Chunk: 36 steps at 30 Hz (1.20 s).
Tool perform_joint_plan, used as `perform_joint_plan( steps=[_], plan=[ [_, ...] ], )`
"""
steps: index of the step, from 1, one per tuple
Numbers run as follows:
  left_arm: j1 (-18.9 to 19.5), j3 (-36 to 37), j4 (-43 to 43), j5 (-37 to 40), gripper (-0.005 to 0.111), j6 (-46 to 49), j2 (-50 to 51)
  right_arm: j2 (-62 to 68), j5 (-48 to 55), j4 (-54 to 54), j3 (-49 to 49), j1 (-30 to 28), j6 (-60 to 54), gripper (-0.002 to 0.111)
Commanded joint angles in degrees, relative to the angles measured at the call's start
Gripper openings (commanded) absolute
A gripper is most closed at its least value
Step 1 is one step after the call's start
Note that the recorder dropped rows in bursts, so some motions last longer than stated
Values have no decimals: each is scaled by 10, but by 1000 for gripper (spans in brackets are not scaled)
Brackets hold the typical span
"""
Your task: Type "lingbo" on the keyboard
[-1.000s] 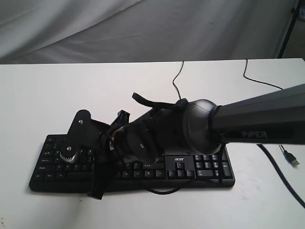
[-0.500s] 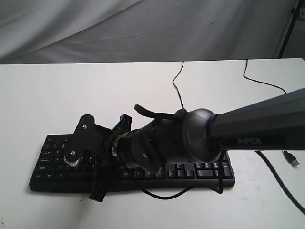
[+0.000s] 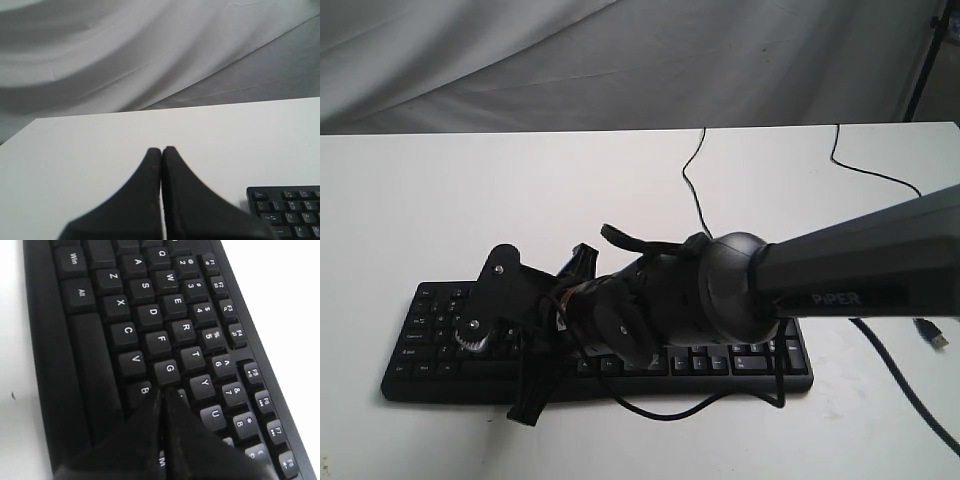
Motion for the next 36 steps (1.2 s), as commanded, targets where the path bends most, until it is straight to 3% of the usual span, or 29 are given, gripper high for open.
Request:
perform_joint_plan(
  steps=[1, 36],
  plan=[
    [-2, 3, 0, -2, 1, -2, 2, -2, -6, 3, 4, 0, 4, 0],
    [-2, 3, 0, -2, 1, -2, 2, -9, 30, -8, -33, -1, 3, 0]
  ],
)
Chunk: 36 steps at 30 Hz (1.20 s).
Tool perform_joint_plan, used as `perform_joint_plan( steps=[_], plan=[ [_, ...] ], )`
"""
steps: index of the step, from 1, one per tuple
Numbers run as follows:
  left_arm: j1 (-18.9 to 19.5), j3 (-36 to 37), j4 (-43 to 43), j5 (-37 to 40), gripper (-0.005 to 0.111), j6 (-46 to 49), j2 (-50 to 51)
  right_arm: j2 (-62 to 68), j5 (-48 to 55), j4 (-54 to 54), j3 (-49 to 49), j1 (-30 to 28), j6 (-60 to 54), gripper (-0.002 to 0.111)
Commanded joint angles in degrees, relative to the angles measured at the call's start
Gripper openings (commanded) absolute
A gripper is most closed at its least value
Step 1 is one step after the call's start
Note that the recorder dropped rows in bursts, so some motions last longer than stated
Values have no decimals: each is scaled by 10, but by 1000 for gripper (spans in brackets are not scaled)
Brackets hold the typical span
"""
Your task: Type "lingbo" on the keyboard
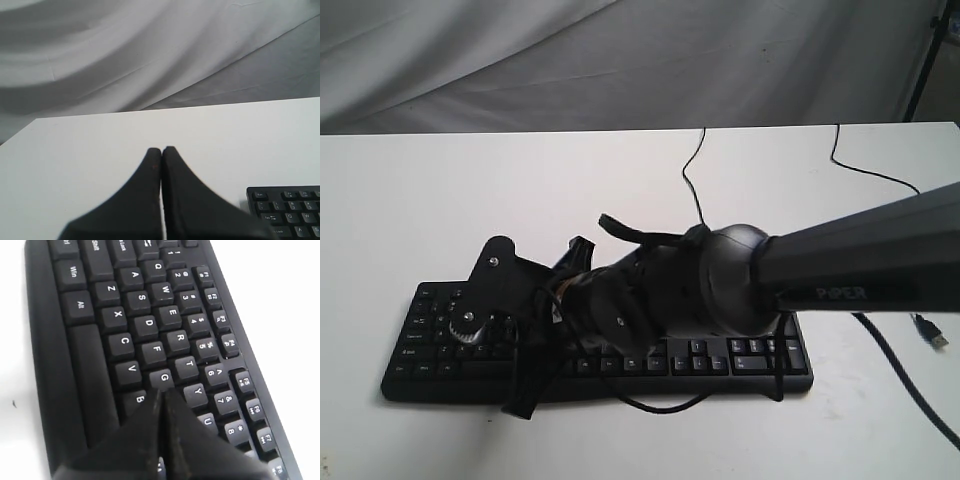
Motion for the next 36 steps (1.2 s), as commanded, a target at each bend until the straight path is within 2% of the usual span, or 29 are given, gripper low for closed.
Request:
perform_joint_plan(
  steps=[1, 9, 36],
  plan=[
    [-2, 3, 0, -2, 1, -2, 2, 1, 21, -8, -37, -1, 2, 0],
    [-2, 3, 0, -2, 1, -2, 2, 53, 59, -21, -110, -1, 2, 0],
    [-2, 3, 0, -2, 1, -2, 2, 65, 70, -22, -110, -6, 2, 0]
  ],
)
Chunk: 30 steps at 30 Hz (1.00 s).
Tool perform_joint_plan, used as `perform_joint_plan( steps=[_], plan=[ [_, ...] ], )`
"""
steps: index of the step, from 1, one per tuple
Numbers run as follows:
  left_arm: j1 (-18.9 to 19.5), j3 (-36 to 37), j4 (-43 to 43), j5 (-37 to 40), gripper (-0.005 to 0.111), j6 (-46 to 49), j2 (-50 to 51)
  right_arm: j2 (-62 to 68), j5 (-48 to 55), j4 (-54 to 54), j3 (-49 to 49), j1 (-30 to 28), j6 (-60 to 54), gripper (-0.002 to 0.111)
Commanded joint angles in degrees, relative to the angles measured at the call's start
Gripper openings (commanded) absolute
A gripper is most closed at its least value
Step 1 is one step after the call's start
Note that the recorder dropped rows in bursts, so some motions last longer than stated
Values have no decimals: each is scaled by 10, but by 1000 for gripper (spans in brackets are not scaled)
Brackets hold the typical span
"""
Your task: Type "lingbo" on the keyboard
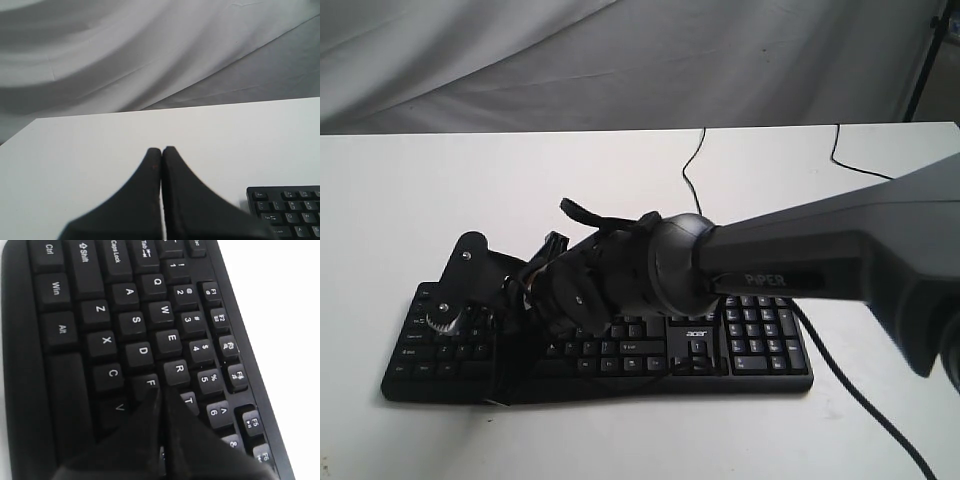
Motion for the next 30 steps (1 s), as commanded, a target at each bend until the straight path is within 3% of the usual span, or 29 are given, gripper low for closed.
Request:
perform_joint_plan(
  steps=[1, 19, 30],
  plan=[
    [-2, 3, 0, -2, 1, -2, 2, -1, -3, -6, -3, -4, 2, 0],
    [-2, 3, 0, -2, 1, -2, 2, -17, 9, -9, -3, -5, 2, 0],
    [-2, 3, 0, -2, 1, -2, 2, -50, -19, 8, 59, 5, 2, 0]
  ],
)
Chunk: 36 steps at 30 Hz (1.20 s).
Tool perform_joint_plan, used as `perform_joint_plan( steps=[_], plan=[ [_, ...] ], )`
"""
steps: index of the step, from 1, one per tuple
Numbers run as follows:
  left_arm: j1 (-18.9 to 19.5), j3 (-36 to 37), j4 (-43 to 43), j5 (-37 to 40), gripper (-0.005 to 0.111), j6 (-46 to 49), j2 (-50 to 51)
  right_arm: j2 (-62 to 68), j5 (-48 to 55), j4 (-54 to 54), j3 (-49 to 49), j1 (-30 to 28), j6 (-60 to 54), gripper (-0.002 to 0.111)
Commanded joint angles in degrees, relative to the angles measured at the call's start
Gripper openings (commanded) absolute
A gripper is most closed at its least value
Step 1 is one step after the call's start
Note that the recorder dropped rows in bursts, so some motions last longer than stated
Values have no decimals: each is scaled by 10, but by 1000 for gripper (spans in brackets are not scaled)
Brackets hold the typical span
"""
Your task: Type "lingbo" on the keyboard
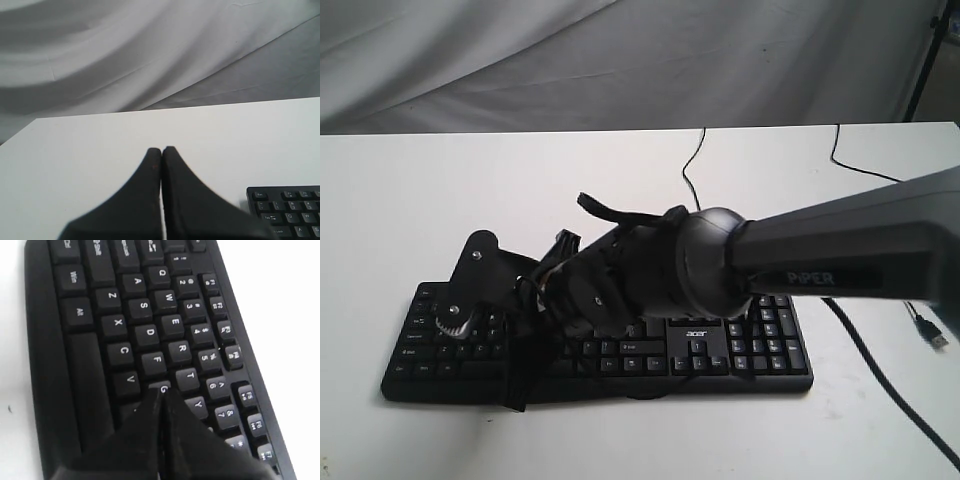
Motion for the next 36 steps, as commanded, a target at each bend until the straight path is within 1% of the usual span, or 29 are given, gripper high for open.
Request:
perform_joint_plan(
  steps=[1, 8, 14, 19, 36],
  plan=[
    [-2, 3, 0, -2, 1, -2, 2, -6, -21, 15, 11, 8, 2, 0],
    [-2, 3, 0, -2, 1, -2, 2, 4, -57, 19, 11, 11, 3, 0],
    [-2, 3, 0, -2, 1, -2, 2, 10, -54, 21, 11, 11, 3, 0],
    [-2, 3, 0, -2, 1, -2, 2, 10, -33, 21, 11, 11, 3, 0],
    [-2, 3, 0, -2, 1, -2, 2, 15, -35, 23, 11, 11, 3, 0]
  ],
)
